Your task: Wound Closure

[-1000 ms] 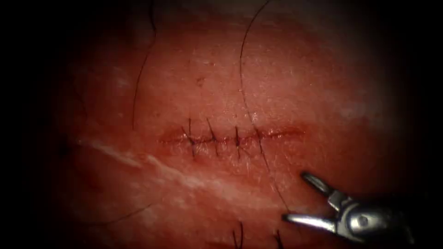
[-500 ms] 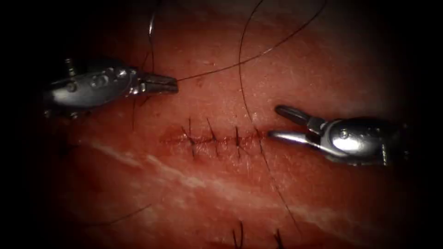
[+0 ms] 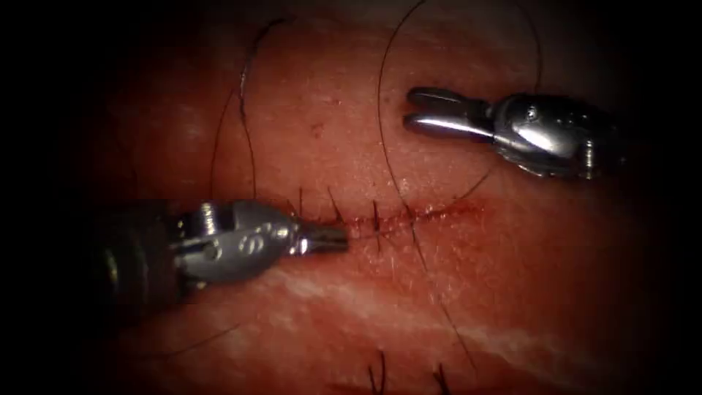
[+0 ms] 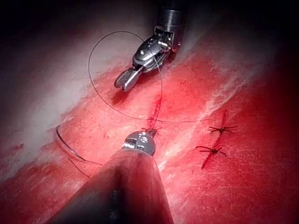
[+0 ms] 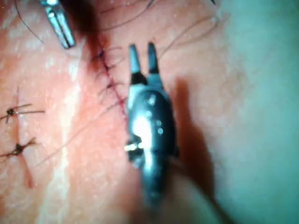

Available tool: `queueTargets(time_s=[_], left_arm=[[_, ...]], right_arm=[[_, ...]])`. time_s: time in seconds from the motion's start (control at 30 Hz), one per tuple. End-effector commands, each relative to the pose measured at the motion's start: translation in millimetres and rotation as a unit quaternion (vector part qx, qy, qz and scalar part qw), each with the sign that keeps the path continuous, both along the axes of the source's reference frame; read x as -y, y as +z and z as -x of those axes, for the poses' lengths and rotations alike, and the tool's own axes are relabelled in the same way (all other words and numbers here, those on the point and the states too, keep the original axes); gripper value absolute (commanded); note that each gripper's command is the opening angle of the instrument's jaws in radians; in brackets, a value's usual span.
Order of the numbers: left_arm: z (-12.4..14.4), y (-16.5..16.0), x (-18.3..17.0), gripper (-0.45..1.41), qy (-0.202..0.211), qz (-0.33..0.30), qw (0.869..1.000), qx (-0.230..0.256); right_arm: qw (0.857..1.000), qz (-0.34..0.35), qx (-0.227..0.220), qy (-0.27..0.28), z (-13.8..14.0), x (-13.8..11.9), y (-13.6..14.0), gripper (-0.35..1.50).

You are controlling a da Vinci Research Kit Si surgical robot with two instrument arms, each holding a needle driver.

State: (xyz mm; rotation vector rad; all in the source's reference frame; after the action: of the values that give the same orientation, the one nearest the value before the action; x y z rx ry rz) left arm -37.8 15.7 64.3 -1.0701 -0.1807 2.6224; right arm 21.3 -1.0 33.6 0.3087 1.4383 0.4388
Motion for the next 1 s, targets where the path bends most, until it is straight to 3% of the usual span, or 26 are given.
queueTargets(time_s=[0.03, 0.27, 0.33, 0.4, 0.63, 0.67, 0.73, 0.77, 0.8, 0.83, 0.87, 0.9, 0.97, 1.0], left_arm=[[1.2, 1.8, 0.1, -0.45, 0.01, 0.008, 1.0, -0.014], [1.2, 5.4, -1.6, -0.45, 0.014, 0.03, 0.997, -0.076], [1.0, 6.4, -2.3, -0.45, 0.013, 0.028, 0.996, -0.085], [0.3, 8.5, -4.2, -0.45, 0.014, 0.026, 0.995, -0.1], [0.5, 9.0, -5.1, -0.45, 0.011, 0.022, 0.994, -0.104], [0.9, 8.9, -5.3, -0.45, 0.011, 0.021, 0.994, -0.106], [0.9, 8.9, -5.3, -0.45, 0.011, 0.021, 0.994, -0.106], [1.0, 8.8, -5.3, -0.45, 0.013, 0.022, 0.994, -0.106], [1.0, 8.7, -5.3, -0.45, 0.012, 0.022, 0.994, -0.106], [1.0, 8.6, -5.3, -0.45, 0.012, 0.022, 0.994, -0.106], [1.0, 8.6, -5.3, -0.45, 0.012, 0.022, 0.994, -0.106], [1.0, 8.3, -5.2, -0.45, 0.012, 0.021, 0.994, -0.106], [1.1, 8.2, -5.1, -0.45, 0.011, 0.021, 0.994, -0.107], [1.1, 8.0, -4.9, -0.45, 0.011, 0.021, 0.994, -0.107]], right_arm=[[1.0, -0.005, -0.017, -0.014, -0.9, -0.1, -0.3, -0.01], [0.995, -0.014, -0.066, -0.069, -1.5, -1.0, -2.2, -0.03], [0.993, -0.017, -0.072, -0.088, -1.6, -0.6, -2.6, -0.03], [0.985, -0.03, -0.087, -0.145, -1.8, 1.4, -3.8, -0.03], [0.969, -0.021, -0.075, -0.235, -2.1, 3.6, -3.9, -0.03], [0.958, -0.014, -0.058, -0.281, -2.2, 4.2, -3.6, -0.01], [0.953, -0.011, -0.051, -0.297, -2.2, 4.4, -3.5, -0.01], [0.947, 0.009, -0.043, -0.319, -2.3, 4.7, -3.4, -0.01], [0.926, 0.055, -0.018, -0.373, -2.4, 5.6, -3.2, -0.01], [0.915, 0.08, -0.01, -0.396, -2.4, 6.0, -3.1, -0.03], [0.915, 0.08, -0.01, -0.396, -2.4, 6.0, -3.1, -0.03], [0.88, 0.138, 0.015, -0.454, -2.6, 7.1, -2.5, -0.03], [0.864, 0.161, 0.022, -0.476, -2.7, 7.5, -2.1, 0.04], [0.845, 0.183, 0.029, -0.501, -2.6, 8.1, -1.6, 0.1]])
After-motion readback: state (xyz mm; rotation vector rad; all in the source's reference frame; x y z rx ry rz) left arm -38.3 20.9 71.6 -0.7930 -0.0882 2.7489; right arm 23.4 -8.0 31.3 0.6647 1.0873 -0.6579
